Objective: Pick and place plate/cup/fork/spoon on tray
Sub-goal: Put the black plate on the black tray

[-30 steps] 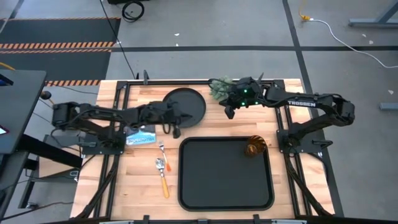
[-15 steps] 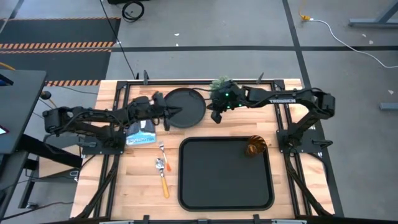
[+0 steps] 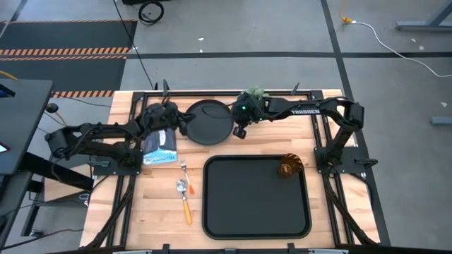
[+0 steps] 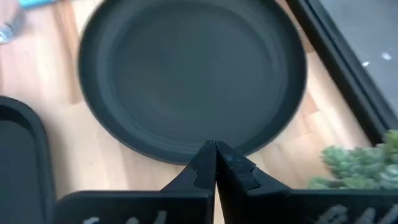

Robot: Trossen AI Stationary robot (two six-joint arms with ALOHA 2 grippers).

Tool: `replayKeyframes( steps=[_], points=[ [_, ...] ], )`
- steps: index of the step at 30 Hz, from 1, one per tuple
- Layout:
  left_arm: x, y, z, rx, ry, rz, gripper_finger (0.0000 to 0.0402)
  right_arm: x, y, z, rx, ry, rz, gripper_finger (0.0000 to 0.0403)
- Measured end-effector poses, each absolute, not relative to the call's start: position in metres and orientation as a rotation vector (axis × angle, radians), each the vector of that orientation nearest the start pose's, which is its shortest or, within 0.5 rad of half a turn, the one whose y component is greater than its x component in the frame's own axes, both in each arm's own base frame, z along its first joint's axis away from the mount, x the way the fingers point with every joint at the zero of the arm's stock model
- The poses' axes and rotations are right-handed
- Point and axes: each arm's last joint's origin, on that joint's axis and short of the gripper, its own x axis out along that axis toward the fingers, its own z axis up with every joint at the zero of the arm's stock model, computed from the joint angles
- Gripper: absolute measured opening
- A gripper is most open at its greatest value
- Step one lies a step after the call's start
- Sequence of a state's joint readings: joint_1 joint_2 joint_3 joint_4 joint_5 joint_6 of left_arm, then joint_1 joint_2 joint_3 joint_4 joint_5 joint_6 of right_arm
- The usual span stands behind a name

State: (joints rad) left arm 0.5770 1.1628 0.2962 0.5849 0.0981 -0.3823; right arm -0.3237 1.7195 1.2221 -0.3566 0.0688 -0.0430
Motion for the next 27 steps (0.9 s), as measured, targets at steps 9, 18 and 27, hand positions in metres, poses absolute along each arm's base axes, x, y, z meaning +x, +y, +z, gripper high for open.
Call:
replayKeyframes(
  steps=[9, 18, 27],
  points=[
    [0.172, 0.121, 0.164, -0.517, 0.228, 0.618, 0.0160, 0.347, -0.114, 0.228, -0.092, 0.894, -0.282, 0.0066],
    [0.172, 0.125, 0.164, -0.541, 0.453, 0.679, 0.0158, 0.348, -0.090, 0.207, -0.338, 0.909, -0.121, 0.0120],
    [0.177, 0.131, 0.183, -0.482, 0.585, 0.697, 0.0151, 0.364, -0.063, 0.200, -0.552, 0.942, -0.067, 0.0114]
  ],
)
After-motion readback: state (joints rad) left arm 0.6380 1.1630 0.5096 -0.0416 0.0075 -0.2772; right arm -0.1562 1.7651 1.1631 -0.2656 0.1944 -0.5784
